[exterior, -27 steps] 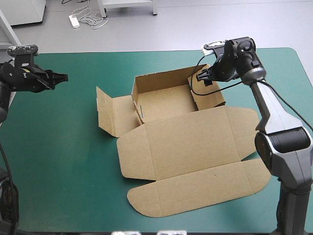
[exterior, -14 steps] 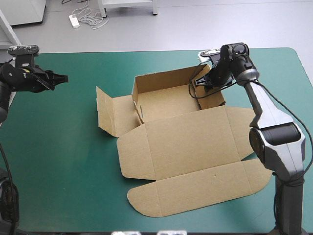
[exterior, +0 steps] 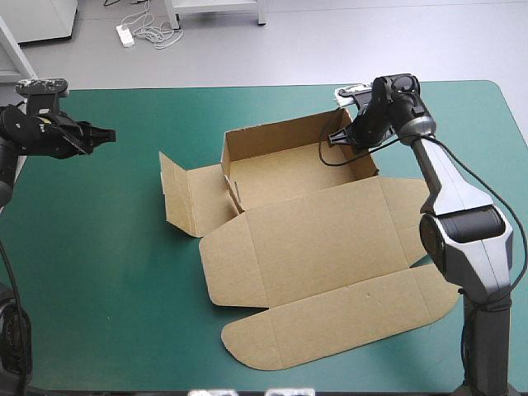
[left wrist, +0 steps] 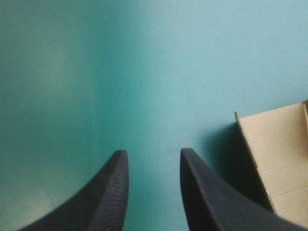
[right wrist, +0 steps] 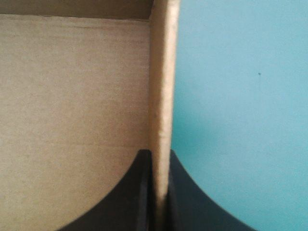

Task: Fold the box

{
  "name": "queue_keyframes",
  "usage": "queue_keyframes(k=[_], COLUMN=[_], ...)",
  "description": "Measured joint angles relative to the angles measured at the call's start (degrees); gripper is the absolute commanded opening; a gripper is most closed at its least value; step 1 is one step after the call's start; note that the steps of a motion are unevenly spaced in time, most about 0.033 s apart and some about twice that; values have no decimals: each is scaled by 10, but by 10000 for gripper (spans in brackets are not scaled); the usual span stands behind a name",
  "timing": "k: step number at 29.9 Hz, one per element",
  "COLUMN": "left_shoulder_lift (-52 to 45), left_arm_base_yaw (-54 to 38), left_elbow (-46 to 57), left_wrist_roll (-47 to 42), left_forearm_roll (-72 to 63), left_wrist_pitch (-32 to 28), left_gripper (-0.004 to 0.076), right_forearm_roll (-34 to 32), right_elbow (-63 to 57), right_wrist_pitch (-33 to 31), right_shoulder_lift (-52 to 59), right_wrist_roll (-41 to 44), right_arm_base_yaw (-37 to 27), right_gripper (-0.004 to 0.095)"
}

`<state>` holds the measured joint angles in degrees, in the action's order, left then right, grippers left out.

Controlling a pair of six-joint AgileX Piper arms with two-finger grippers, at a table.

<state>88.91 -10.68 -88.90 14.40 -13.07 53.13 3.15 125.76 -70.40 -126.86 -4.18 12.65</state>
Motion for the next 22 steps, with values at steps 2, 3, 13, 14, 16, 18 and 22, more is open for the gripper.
queue_keyframes(k=[2,3,13,14,16,18,22], left_shoulder_lift=[0,0,0,1,5,16,49], left_arm_base_yaw=[0,0,0,0,0,0,0], left_elbow=[0,0,0,0,0,0,0], left_wrist_roll=[0,0,-22,-22,-22,-22,-22], left_forearm_roll=[0,0,-11,-15,-22,-23,-34], left_wrist_pitch=[2,2,-30,-34,-39,-43,-44], left_gripper=[260,260,260,260,260,260,260], right_forearm_roll=[1,1,74,90,116,143,196], right_elbow=[0,0,0,0,0,0,0], right_wrist_pitch=[4,7,18,19,20,20,19], right_shoulder_lift=[4,9,128,142,167,193,243], right_wrist_roll=[-1,-1,-37,-45,-55,-67,-87], right_arm_base_yaw=[0,0,-77,-90,-112,-132,-171], right_gripper=[-17,-17,-17,-17,-17,-17,-17])
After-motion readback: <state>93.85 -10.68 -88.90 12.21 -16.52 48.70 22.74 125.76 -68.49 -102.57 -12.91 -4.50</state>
